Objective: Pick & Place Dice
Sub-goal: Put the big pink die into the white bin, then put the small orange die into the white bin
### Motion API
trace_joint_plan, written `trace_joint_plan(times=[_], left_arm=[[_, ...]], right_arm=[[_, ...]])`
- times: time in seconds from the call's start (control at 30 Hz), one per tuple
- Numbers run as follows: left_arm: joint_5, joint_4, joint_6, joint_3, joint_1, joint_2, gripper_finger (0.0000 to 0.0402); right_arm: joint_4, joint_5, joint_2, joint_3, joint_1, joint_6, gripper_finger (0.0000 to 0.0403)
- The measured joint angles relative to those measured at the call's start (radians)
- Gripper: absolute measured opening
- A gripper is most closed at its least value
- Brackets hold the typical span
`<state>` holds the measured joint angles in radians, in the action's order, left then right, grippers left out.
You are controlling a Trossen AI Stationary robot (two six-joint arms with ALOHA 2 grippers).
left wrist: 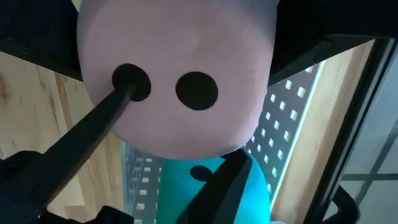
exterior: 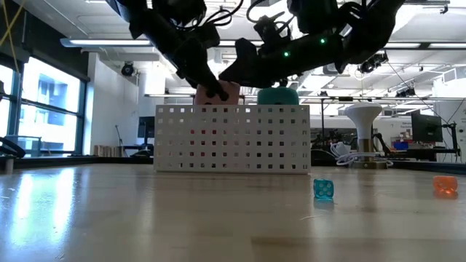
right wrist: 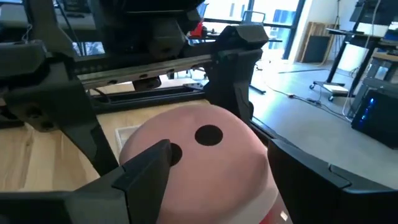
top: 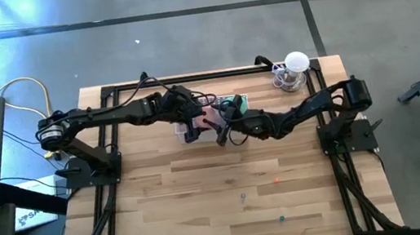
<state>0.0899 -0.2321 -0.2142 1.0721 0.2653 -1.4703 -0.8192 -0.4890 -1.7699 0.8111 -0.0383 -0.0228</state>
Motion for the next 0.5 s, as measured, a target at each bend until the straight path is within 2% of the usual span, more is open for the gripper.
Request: trace_joint_plan(times=[0.27,0.37,0.5], left_arm=[[-0.002,0.000,0.004,0.000,0.000,0.056,0.0400],[0.018,0.065,0.015,0.016,-0.003,0.087,0.0400],[0.037,0.063,0.048,0.009,-0.003,0.095,0.0400]], right_arm=[[0.063,-0.007,0.002,0.003,-0.007,0.036,0.0262],[0.080,-0.003,-0.002,0.004,-0.007,0.026,0.0262],[0.081,-0.006,-0.001,0.002,-0.007,0.027,0.0262]])
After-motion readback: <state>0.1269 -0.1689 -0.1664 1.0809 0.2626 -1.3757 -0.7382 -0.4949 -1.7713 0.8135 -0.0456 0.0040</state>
